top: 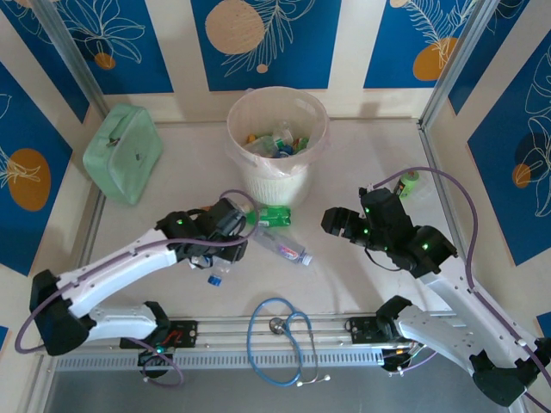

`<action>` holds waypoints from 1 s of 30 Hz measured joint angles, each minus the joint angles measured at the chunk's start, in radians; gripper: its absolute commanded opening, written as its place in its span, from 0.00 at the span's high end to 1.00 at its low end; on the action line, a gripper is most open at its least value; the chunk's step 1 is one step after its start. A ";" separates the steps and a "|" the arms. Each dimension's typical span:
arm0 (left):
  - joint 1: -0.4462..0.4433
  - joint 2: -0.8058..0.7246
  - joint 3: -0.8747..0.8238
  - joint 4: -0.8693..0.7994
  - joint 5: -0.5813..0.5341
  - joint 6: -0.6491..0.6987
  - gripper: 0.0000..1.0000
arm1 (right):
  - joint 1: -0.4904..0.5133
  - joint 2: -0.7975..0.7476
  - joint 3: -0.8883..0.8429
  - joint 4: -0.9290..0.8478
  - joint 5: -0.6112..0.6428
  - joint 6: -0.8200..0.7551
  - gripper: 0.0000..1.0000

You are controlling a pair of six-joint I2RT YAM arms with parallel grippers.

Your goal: Put the plastic bottles in the bin

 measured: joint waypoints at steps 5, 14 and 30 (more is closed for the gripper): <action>0.016 -0.060 0.093 -0.053 -0.082 -0.013 0.46 | 0.000 -0.008 -0.003 0.002 -0.001 0.001 0.20; 0.106 -0.043 0.360 -0.040 -0.103 0.008 0.46 | 0.001 -0.022 -0.037 0.007 -0.015 0.008 0.20; 0.214 0.239 0.818 0.023 0.037 0.109 0.46 | 0.034 -0.036 -0.091 0.033 -0.015 0.039 0.21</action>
